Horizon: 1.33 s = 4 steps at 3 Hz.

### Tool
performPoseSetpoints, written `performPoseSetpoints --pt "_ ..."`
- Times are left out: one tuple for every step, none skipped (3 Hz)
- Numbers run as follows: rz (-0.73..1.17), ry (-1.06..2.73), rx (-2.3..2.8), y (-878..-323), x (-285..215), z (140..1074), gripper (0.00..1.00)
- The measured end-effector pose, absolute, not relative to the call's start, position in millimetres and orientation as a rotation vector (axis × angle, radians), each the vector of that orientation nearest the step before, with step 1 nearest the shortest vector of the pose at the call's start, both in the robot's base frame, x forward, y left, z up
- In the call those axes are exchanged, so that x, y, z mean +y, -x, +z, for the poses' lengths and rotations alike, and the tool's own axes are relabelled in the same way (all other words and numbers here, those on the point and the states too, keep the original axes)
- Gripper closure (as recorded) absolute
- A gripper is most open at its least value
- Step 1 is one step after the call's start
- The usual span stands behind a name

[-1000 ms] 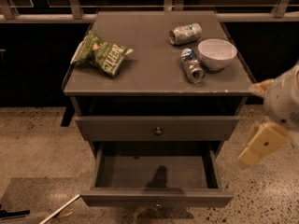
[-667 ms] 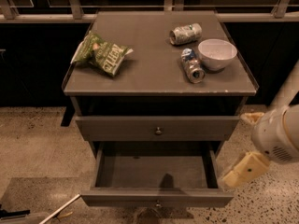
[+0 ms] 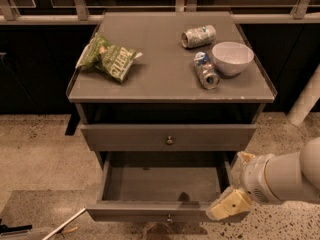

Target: Close middle drawer

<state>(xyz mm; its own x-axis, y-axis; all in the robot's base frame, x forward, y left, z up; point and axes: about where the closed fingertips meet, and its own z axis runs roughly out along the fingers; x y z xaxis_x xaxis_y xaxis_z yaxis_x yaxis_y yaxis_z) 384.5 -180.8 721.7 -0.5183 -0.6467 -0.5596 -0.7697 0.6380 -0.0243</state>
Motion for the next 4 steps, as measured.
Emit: performPoseSetpoints --pt "0.255 1.023 2.36 -382.8 -175.4 686.0 0.0" --pt "0.222 0.988 2.346 -389.5 -179.0 687.1 0.18" --pt "0.222 0.989 2.346 -389.3 -178.9 687.2 0.42" --pt "0.222 0.989 2.346 -389.3 -178.9 687.2 0.65"
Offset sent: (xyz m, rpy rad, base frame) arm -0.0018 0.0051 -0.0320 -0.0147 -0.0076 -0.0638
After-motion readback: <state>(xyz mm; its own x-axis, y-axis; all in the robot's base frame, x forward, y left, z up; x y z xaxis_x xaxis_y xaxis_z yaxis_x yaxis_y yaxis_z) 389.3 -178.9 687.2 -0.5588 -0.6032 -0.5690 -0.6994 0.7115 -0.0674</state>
